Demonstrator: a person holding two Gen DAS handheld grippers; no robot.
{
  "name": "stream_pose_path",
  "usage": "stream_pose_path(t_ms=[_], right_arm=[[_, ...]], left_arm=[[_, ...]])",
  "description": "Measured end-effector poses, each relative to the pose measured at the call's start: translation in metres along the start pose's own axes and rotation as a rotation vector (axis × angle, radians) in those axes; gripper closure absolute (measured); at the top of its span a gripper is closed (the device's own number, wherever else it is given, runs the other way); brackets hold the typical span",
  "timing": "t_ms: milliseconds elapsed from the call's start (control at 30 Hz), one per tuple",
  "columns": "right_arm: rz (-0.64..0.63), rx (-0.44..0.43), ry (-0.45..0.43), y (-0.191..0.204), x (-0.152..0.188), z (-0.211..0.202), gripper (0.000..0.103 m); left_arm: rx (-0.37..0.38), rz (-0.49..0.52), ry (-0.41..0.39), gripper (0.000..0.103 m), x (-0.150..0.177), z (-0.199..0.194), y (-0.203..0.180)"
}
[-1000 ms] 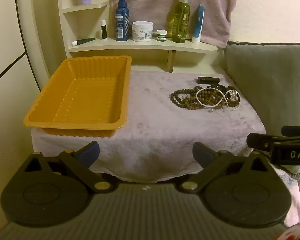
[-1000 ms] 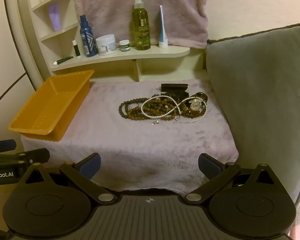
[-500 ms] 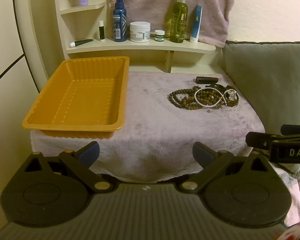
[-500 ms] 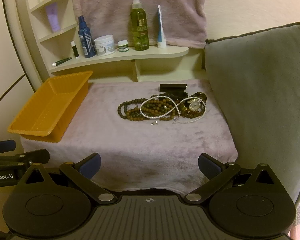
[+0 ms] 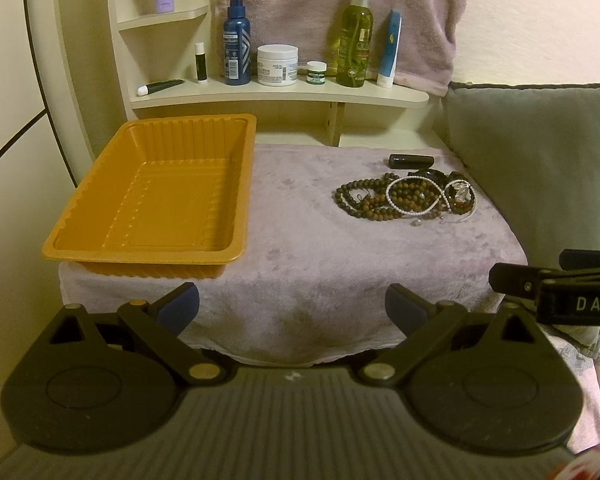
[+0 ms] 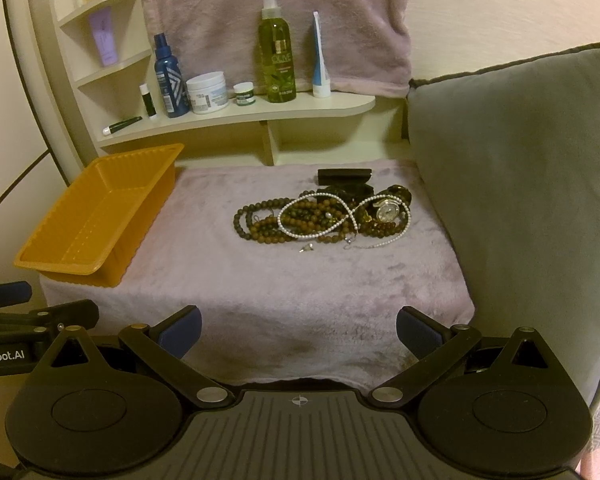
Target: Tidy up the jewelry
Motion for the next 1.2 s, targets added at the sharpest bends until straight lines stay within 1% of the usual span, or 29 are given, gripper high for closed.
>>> stream_pose_path(t_ms=[1200], right_arm=[[0.008,-0.001,-0.002,-0.0011,0.001,-0.0015,0.0]], left_arm=[[0.006,-0.002,-0.001,0.004,0.0017,-0.0005,-0.0027]])
Point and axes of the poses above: each gripper's, at about its wrist camera, not at the fingertips, and z roughly the way its jaws point, y to its left, x to its underside, the point moved 5 cm from there along z, roughly the way its jaws point, and after that the axes turned 10 degrees about -z, right-handed, at the moved point
